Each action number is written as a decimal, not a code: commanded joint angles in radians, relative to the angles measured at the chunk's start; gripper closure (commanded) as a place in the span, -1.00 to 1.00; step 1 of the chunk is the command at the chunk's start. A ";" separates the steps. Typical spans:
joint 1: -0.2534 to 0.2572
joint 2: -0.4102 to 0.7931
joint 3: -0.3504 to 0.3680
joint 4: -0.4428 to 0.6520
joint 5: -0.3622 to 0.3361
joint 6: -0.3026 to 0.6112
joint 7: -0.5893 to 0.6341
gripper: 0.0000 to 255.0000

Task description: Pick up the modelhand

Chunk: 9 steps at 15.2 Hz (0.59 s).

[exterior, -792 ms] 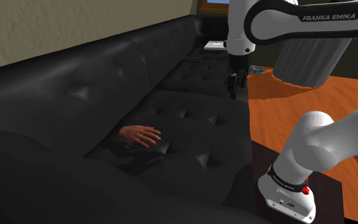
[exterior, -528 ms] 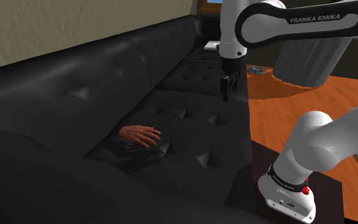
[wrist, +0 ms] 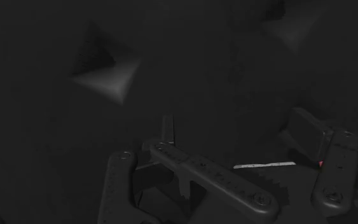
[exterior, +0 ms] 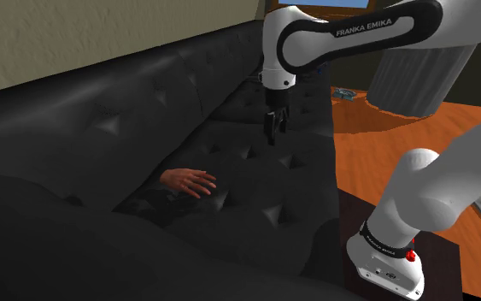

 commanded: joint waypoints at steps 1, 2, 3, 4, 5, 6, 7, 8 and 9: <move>0.019 0.062 0.003 0.026 0.037 0.039 -0.015 -1.00; 0.027 0.094 0.004 0.043 0.054 0.055 -0.025 -1.00; 0.035 0.127 0.005 0.061 0.072 0.070 -0.035 -1.00; 0.042 0.159 0.006 0.080 0.089 0.085 -0.045 -1.00; 0.050 0.192 0.008 0.101 0.107 0.098 -0.056 -1.00; 0.057 0.224 0.010 0.122 0.125 0.109 -0.067 -1.00; 0.064 0.256 0.013 0.144 0.142 0.120 -0.078 -1.00; 0.070 0.288 0.016 0.167 0.160 0.130 -0.089 -1.00; 0.076 0.320 0.019 0.192 0.178 0.138 -0.100 -1.00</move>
